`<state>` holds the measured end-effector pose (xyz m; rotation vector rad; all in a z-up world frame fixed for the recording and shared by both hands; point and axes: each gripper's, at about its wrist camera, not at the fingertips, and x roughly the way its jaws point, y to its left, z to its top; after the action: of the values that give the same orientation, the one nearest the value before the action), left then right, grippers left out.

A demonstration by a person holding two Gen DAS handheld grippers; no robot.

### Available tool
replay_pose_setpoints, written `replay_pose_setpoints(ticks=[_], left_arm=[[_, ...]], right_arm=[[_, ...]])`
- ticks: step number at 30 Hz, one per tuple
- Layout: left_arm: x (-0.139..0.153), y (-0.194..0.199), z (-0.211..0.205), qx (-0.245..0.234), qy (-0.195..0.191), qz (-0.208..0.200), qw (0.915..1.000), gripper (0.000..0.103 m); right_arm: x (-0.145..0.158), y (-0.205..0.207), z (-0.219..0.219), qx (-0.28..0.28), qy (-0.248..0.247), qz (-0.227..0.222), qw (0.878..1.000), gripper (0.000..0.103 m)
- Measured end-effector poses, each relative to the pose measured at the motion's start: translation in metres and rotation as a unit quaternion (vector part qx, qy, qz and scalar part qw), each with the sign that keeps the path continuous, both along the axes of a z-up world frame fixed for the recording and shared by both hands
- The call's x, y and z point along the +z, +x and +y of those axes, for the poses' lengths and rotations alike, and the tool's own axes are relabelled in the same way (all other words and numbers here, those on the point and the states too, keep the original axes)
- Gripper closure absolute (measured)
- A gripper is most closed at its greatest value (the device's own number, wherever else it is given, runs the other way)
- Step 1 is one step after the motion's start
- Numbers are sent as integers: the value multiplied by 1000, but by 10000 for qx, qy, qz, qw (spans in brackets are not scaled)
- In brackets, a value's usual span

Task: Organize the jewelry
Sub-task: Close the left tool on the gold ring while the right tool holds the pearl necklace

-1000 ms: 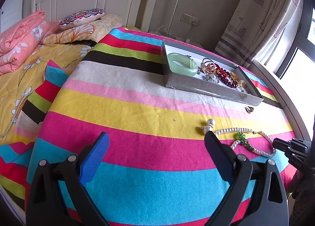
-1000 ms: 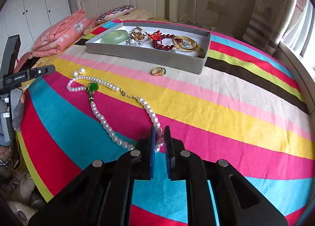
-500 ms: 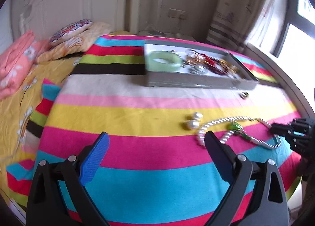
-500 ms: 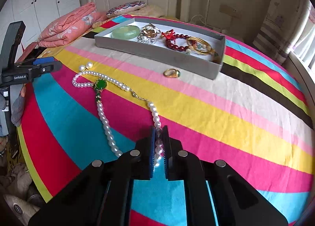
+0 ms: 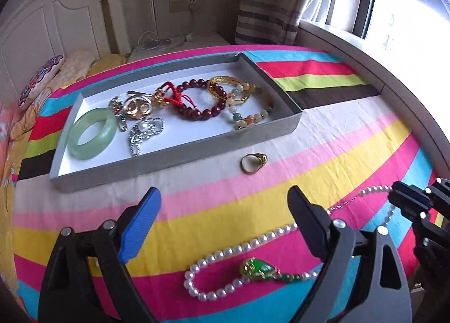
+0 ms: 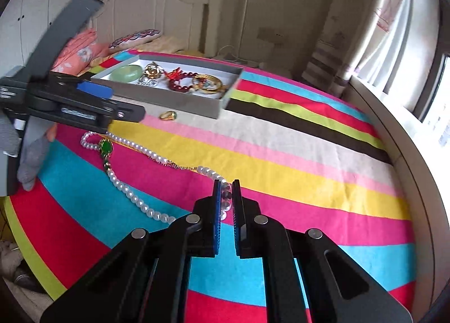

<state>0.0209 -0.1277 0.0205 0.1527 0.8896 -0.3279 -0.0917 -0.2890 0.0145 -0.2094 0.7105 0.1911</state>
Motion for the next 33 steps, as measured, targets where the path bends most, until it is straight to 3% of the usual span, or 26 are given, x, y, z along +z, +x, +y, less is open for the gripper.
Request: replay_pose_setpoints(ticks=[7,9,11,13,15,18,27,30,32,33], left_arm=[[-19,24,-32,-6,74,157,9998,37],[-21,26,-38,15,185,29,9998,41],[-20,26,-41,-70,160,8,9998,52],[-19,24,-44,-213,181,-54,9996,81],[-19,19,-46,-322,255,-92,9991,85],[-17,7,-44,-523,276,-240,9980,103],[-3,-16,-19,-534,85,-448,9975,103],[-4,-9,-15,-626,-89,-194,9978,103],[-5,-4,-16,-559,-187,-149,9982,91],[-6,0,-17,-540,-202,-124,9983,66]], right_arm=[[2,-13,-25,-151,235,-83,9996,95],[2,-16,-28,-162,281,-107,9994,95],[3,-16,-30,-165,309,-126,9993,95],[5,-17,-32,-182,336,-160,9991,95],[6,-18,-32,-210,372,-210,9989,95],[10,-19,-32,-213,398,-298,9985,95],[33,-27,-16,-92,400,-785,9961,95],[38,-28,-10,-48,368,-848,9957,95],[37,-27,-8,-40,368,-826,9959,95],[36,-26,-6,-36,369,-811,9960,95]])
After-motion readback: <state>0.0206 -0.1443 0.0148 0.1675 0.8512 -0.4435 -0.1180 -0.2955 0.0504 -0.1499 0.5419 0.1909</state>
